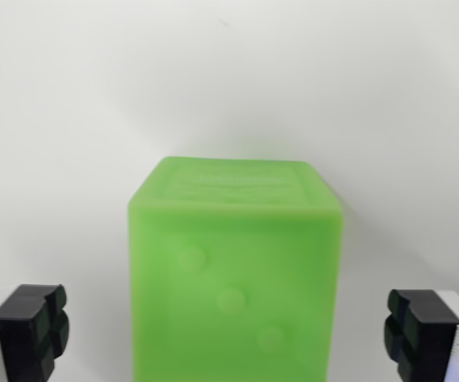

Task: Stack cube

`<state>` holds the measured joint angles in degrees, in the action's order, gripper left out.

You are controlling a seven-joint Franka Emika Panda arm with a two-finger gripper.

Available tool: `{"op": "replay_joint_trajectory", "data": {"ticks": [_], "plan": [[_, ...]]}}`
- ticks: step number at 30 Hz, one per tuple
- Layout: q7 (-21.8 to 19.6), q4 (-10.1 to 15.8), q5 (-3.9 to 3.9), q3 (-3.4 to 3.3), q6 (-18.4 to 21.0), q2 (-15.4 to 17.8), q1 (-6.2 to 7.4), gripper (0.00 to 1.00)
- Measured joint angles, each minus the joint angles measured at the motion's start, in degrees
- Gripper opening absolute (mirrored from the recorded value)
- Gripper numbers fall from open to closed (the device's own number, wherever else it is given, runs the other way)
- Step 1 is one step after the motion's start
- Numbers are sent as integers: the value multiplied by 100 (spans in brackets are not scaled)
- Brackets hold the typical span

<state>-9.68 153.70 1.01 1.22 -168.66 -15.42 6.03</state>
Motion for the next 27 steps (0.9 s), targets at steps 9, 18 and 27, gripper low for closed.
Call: {"op": "replay_joint_trajectory", "data": {"ticks": [9, 18, 27], "plan": [[0, -109, 0, -52, -351, -455, 54, 100], [0, -162, 0, -70, -497, -648, 73, 0], [0, -167, 0, -72, -501, -652, 73, 0]]}}
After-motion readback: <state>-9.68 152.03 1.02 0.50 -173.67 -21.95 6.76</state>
